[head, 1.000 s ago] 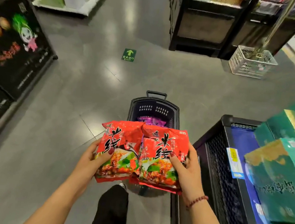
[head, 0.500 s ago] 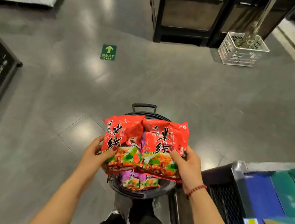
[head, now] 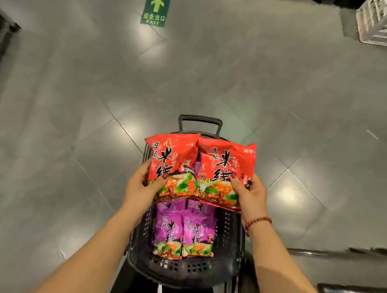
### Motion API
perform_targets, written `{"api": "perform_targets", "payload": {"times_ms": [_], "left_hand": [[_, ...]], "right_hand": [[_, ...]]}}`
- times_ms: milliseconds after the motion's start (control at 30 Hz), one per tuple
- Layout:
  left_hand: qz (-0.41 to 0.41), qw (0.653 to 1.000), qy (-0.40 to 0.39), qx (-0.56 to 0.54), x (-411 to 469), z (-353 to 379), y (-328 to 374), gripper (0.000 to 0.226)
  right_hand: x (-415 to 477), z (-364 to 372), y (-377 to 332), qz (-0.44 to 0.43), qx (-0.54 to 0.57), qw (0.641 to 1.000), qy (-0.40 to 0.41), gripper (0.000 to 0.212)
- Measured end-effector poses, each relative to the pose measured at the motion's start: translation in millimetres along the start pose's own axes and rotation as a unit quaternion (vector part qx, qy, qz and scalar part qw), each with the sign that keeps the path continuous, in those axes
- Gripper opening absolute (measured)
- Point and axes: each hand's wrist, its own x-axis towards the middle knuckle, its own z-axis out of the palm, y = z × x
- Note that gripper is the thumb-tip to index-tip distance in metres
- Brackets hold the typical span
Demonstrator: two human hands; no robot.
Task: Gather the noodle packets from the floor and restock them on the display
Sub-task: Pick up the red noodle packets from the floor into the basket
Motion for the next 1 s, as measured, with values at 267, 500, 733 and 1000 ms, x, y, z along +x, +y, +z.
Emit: {"api": "perform_targets", "payload": {"times_ms": [267,500,733,1000], "left_hand": [[0.006,0.998,0.033,0.053,107.2,46.7,-116.3,0.063],[0.043,0.991,0.057,0.111,183.6,67.6,-198.4,0.064],[0.062,0.966,0.097,0.233,213.2,83.3,-237.7,0.058],[0.317,0.802,0.133,0.488,204.1,82.1,-239.2,0.074]], "right_hand": [[117.9,30.8,116.5,-0.036,-0.065,0.997,0.022,0.024],[190.8,62.6,199.3,-0.091,-0.118,0.989,0.013,0.021],[229.9,79.3,241.3,-0.082,-0.233,0.965,0.088,0.016],[188.9,96.9,255.4,-0.213,-0.433,0.848,0.22,0.082]]}}
